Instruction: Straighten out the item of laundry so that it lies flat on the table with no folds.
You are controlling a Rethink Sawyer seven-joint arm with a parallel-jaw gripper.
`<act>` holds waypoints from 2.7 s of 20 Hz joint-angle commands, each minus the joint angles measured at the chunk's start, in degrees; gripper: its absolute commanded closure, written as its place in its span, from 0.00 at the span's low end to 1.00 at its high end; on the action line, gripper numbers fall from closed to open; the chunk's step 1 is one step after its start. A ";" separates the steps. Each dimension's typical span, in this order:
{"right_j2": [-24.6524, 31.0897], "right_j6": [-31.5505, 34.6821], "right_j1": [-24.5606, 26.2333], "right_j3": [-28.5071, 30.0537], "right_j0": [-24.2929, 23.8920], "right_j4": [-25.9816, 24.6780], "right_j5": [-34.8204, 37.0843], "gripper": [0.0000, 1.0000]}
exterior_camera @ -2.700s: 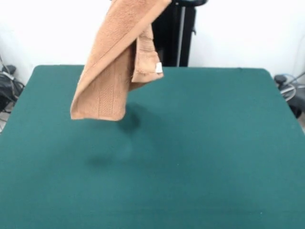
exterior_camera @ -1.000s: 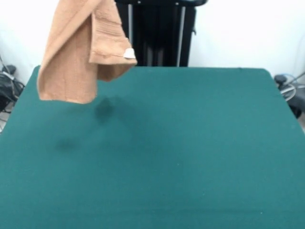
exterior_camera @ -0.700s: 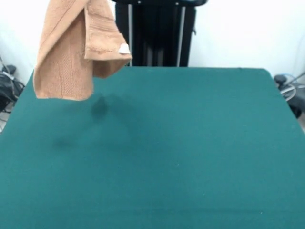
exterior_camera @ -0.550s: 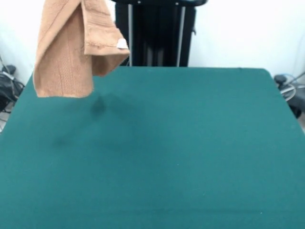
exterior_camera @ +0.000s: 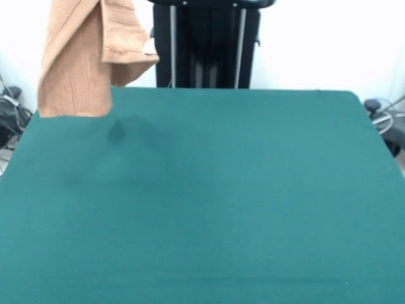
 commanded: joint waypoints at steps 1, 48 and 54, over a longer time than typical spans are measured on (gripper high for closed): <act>1.00 -12.30 -1.06 7.96 -0.21 -0.98 4.49 1.00; 0.86 -16.91 2.10 20.32 -6.85 -5.02 -9.14 1.00; 0.94 -16.60 2.02 21.78 -7.27 -4.95 -10.87 1.00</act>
